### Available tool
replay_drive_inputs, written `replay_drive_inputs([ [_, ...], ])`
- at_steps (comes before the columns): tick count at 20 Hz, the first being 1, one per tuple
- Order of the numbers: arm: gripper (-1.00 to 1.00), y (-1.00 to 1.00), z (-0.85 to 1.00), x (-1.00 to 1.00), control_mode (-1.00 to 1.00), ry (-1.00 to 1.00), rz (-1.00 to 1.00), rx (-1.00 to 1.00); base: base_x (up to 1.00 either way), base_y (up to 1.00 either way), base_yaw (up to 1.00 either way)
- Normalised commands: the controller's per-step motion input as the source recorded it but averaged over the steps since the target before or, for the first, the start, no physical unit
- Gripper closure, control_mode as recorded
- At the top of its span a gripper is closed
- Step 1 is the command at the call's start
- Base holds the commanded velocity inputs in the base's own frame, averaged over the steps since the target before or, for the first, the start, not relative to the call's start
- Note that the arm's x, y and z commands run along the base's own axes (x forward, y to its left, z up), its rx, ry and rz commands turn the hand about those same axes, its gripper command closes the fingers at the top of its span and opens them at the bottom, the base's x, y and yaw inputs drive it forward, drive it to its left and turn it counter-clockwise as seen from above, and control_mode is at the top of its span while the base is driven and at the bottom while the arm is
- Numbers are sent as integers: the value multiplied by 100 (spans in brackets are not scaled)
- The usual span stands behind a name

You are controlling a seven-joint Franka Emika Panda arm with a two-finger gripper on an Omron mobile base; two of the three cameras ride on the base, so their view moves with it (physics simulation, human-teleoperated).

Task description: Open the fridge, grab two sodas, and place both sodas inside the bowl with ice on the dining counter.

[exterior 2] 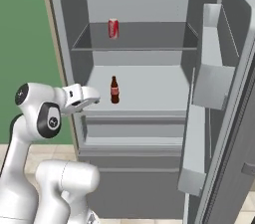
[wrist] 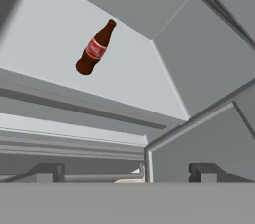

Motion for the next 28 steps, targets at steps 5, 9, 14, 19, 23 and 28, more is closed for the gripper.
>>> replay_drive_inputs([
  [5, -100, -29, 0, 23, -100, 0, 10, 6, 0, 0, 0],
  [9, -100, -19, -1, 29, -100, -3, 9, 9, 0, 0, 0],
  [14, -100, -1, -2, 34, -100, -9, 13, 13, 0, 0, 0],
  [19, -100, 0, 0, 29, -100, -3, 15, 14, 0, 0, 0],
  [23, -100, 0, 0, 18, -100, 0, 16, 11, 0, 0, 0],
  [28, -100, 0, -1, 2, -100, 0, 5, 1, 0, 0, 0],
])
